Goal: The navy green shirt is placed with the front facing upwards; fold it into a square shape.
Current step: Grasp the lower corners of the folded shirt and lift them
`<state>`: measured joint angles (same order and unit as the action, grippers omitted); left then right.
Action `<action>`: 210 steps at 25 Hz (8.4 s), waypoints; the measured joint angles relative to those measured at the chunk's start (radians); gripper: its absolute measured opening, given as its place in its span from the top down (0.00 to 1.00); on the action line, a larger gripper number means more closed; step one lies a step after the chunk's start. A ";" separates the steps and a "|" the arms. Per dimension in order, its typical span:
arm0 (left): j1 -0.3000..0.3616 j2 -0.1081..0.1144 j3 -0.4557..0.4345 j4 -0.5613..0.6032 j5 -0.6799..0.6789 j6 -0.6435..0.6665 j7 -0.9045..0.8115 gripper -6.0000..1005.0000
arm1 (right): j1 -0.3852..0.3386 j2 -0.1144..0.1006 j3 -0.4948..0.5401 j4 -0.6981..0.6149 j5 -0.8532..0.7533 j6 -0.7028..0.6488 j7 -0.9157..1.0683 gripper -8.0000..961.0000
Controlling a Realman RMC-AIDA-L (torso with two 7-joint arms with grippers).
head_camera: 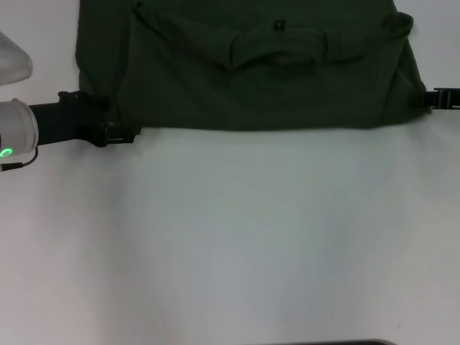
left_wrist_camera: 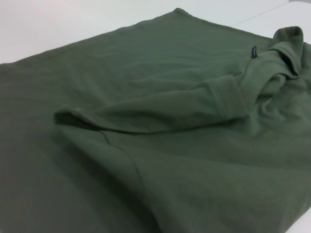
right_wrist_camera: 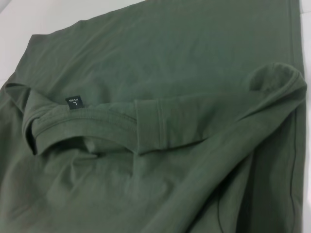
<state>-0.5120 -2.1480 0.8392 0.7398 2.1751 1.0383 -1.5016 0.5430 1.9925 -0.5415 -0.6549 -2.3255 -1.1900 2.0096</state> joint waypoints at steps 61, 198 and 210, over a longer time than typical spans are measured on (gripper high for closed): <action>-0.010 0.035 0.013 -0.012 0.026 0.066 -0.051 0.96 | -0.009 0.001 0.000 -0.002 0.010 -0.006 -0.001 0.97; 0.085 0.037 0.014 0.175 0.156 0.339 -0.168 0.97 | -0.120 0.029 0.066 -0.002 0.066 -0.113 -0.123 0.97; 0.131 0.057 -0.088 0.199 0.157 0.504 -0.165 0.97 | -0.210 0.029 0.143 0.001 0.066 -0.267 -0.227 0.97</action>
<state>-0.3810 -2.0912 0.7516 0.9383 2.3316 1.5426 -1.6671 0.3333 2.0217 -0.3985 -0.6539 -2.2594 -1.4567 1.7828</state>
